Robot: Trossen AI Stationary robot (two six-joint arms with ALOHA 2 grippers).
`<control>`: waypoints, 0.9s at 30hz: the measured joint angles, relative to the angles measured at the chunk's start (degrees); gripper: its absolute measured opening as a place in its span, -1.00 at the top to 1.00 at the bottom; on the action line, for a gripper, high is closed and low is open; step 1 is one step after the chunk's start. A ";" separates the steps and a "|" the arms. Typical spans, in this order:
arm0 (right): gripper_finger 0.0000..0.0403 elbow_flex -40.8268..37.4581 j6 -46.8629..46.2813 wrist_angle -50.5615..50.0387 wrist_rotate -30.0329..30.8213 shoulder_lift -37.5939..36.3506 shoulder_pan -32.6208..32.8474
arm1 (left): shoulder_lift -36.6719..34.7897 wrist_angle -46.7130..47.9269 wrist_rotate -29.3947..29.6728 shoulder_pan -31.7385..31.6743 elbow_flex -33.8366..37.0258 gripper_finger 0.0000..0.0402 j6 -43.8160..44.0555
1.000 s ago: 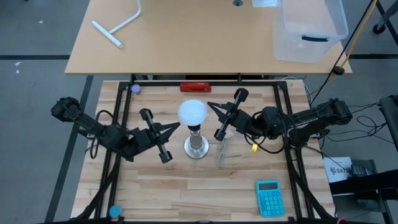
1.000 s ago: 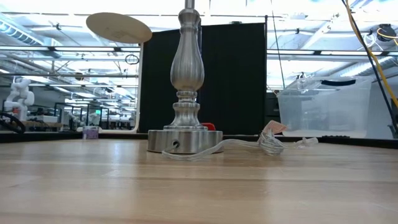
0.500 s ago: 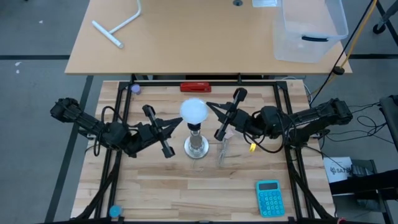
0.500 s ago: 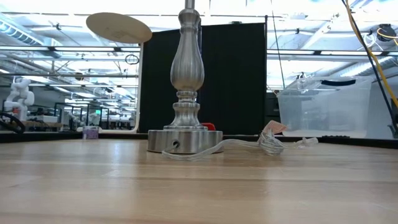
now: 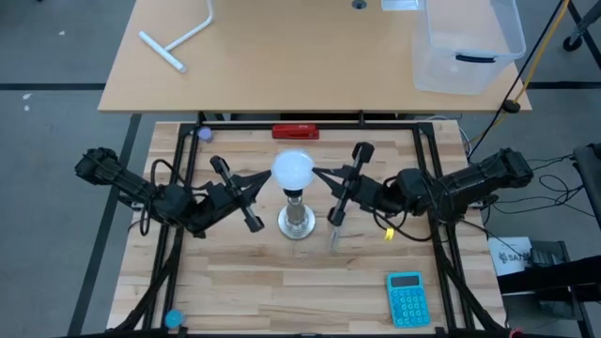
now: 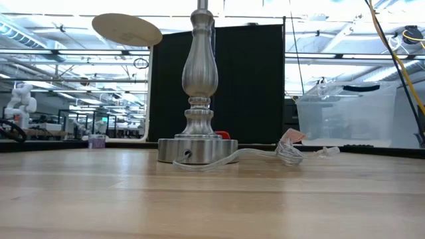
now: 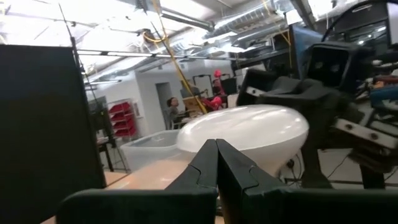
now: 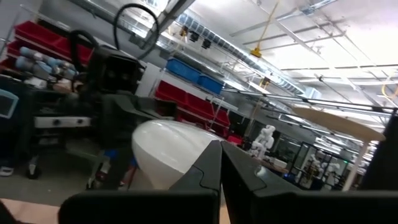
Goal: Screw lightbulb
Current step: Insert the white lightbulb into the silver lamp
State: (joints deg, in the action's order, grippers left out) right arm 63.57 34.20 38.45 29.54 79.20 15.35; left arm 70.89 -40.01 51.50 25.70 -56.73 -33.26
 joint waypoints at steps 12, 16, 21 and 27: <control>1.00 -0.03 1.27 -1.33 0.09 0.16 2.36 | 0.06 0.63 2.47 -2.11 0.06 1.00 1.00; 1.00 -0.26 4.34 -2.56 0.37 0.50 3.94 | -0.46 -0.58 2.94 -0.81 0.07 1.00 -1.25; 1.00 -0.24 6.70 -2.36 3.91 0.31 4.91 | -0.50 -4.00 3.66 2.09 0.07 1.00 -6.34; 1.00 -0.24 6.96 -3.59 8.23 0.28 3.62 | -0.52 -6.41 2.44 5.90 0.07 1.00 -10.77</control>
State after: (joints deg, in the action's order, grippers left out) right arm 63.33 41.16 34.86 37.77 79.48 18.97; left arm 70.37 -46.41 53.94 31.60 -56.66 -44.02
